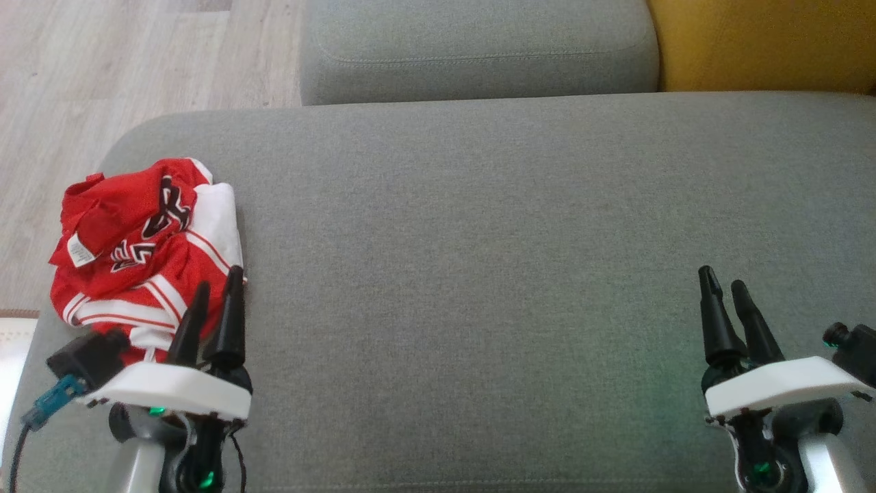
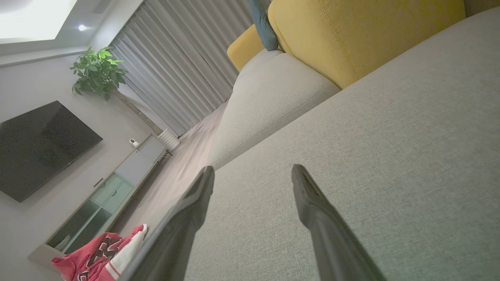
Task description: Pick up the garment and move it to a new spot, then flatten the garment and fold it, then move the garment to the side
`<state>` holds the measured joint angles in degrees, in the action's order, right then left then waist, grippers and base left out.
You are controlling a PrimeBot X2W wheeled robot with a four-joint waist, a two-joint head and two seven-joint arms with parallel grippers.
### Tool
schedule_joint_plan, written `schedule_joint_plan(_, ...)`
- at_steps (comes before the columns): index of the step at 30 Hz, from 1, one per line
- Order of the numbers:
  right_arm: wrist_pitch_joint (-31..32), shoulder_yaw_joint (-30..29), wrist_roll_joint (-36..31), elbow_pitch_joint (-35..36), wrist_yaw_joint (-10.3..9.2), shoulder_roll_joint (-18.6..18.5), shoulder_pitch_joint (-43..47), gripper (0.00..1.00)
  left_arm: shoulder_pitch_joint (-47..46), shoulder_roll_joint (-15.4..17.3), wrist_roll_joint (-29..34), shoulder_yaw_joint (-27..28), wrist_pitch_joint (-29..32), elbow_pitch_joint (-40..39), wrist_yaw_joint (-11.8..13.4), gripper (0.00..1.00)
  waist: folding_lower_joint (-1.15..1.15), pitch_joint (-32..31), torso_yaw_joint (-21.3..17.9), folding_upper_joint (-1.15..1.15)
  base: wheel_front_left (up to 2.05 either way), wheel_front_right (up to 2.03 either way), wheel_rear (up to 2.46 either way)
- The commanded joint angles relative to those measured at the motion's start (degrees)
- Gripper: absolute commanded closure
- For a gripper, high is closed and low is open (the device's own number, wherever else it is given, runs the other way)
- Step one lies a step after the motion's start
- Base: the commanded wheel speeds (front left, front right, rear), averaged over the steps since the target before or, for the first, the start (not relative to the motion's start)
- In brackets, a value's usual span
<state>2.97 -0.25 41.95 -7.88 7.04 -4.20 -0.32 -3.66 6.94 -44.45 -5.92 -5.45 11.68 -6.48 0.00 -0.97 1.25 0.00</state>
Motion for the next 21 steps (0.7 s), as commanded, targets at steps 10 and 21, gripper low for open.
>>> schedule_joint_plan(10,-0.8,1.6,-8.8,2.9,0.31,-0.5,-0.9,0.00,-1.6,1.9,8.6,-0.3,-2.3,-1.6,0.4,0.00,0.00,-0.2,0.4,0.00,0.00,0.00,0.00)
schedule_joint_plan(21,-1.1,1.9,-17.0,3.5,0.35,0.2,0.1,0.00,-1.3,1.8,15.4,-1.3,-4.1,-0.8,0.6,0.00,0.00,-0.5,0.7,0.00,0.00,0.00,0.00)
